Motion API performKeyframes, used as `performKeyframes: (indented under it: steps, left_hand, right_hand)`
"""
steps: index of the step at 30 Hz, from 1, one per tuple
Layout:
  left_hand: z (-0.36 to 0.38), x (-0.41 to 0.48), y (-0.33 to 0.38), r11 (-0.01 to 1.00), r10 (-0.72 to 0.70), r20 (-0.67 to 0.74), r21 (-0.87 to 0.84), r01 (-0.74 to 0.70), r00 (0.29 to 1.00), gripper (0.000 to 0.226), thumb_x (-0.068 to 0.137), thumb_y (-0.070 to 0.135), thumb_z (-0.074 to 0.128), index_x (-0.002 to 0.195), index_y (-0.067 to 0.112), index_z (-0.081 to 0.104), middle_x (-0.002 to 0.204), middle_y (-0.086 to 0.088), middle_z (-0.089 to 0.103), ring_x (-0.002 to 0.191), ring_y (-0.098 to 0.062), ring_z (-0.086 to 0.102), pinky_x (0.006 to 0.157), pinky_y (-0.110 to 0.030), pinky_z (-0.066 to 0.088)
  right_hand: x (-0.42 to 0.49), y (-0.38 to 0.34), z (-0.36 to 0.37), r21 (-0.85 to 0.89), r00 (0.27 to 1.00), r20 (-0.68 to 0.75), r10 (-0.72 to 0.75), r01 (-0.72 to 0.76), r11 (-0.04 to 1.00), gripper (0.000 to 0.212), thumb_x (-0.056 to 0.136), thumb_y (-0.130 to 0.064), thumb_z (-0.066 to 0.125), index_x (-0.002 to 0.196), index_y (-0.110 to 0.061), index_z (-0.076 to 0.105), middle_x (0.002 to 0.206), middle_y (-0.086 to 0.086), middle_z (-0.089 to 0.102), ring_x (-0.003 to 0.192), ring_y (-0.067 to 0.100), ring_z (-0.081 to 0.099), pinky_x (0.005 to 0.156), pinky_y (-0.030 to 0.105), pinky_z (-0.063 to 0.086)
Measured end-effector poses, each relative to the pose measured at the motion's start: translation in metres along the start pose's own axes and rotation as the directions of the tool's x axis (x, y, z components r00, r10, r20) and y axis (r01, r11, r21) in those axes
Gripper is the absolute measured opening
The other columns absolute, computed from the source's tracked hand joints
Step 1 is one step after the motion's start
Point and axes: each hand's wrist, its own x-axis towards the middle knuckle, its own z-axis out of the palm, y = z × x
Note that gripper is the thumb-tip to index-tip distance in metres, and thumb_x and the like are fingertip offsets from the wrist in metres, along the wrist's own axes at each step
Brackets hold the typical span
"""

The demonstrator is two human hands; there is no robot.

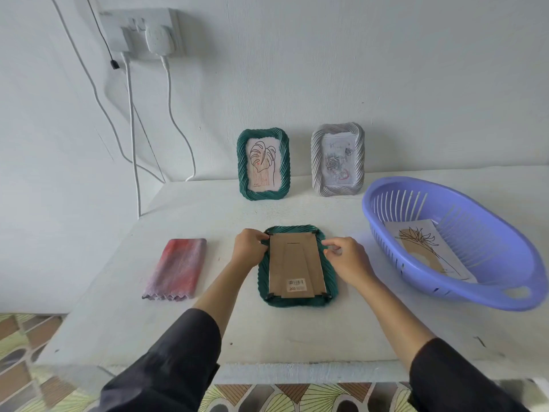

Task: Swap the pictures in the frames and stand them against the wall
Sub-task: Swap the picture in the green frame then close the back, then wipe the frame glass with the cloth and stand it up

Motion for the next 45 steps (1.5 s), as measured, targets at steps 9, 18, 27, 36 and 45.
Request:
performKeyframes:
  steps: [9, 18, 27, 36, 45]
  left_hand:
    - [-0.009, -0.006, 0.006, 0.997, -0.047, 0.07, -0.05, 0.051, 0.996, 0.027, 0.088, 0.002, 0.053, 0.111, 0.001, 0.067, 0.11, -0.014, 0.066, 0.096, -0.024, 0.057, 0.087, -0.029, 0.047]
    - [-0.018, -0.029, 0.058, 0.875, 0.055, 0.069, -0.485, -0.015, 0.996, 0.019, 0.094, 0.019, 0.052, 0.108, 0.011, 0.063, 0.094, -0.005, 0.057, 0.081, -0.017, 0.051, 0.075, -0.029, 0.046]
    - [-0.042, -0.041, 0.073, 0.708, -0.088, 0.061, -0.698, 0.105, 0.994, 0.02, 0.094, 0.025, 0.048, 0.106, 0.011, 0.055, 0.086, -0.007, 0.06, 0.073, -0.019, 0.055, 0.065, -0.028, 0.045]
    - [-0.063, -0.045, 0.048, 0.795, 0.018, 0.013, -0.606, -0.006, 1.0, 0.037, 0.09, 0.006, 0.053, 0.126, 0.017, 0.056, 0.09, -0.012, 0.064, 0.082, -0.023, 0.057, 0.074, -0.027, 0.049]
    - [-0.064, -0.033, 0.036, 0.863, 0.004, -0.041, -0.504, -0.024, 0.999, 0.039, 0.09, 0.0, 0.05, 0.127, 0.01, 0.057, 0.118, -0.01, 0.063, 0.096, -0.02, 0.056, 0.086, -0.027, 0.047]
  right_hand:
    - [-0.011, -0.016, -0.015, -0.023, 1.0, -0.005, -0.014, 0.014, 1.0, 0.033, 0.089, 0.002, 0.048, 0.119, 0.002, 0.06, 0.121, 0.018, 0.062, 0.11, 0.027, 0.059, 0.085, 0.019, 0.042]
    - [-0.006, -0.086, -0.052, -0.381, 0.959, -0.043, -0.282, 0.245, 0.892, 0.036, 0.079, 0.008, 0.042, 0.048, -0.008, 0.033, 0.054, 0.008, 0.028, 0.059, 0.026, 0.032, 0.047, 0.033, 0.02]
    - [-0.025, -0.12, -0.03, 0.12, 0.904, 0.129, -0.407, 0.393, 0.912, 0.023, 0.092, -0.009, 0.047, 0.105, -0.007, 0.066, 0.077, -0.005, 0.063, 0.065, 0.006, 0.053, 0.065, 0.016, 0.042]
    - [-0.024, -0.106, -0.007, 0.612, 0.893, 0.294, -0.341, 0.098, 0.785, 0.041, 0.09, 0.009, 0.04, 0.124, -0.007, 0.055, 0.113, 0.0, 0.059, 0.096, 0.007, 0.053, 0.085, 0.016, 0.041]
    - [-0.003, -0.07, -0.005, 0.603, 0.989, 0.097, -0.107, 0.027, 0.798, 0.037, 0.085, 0.011, 0.04, 0.107, -0.003, 0.066, 0.115, 0.013, 0.064, 0.09, 0.012, 0.056, 0.073, 0.007, 0.043]
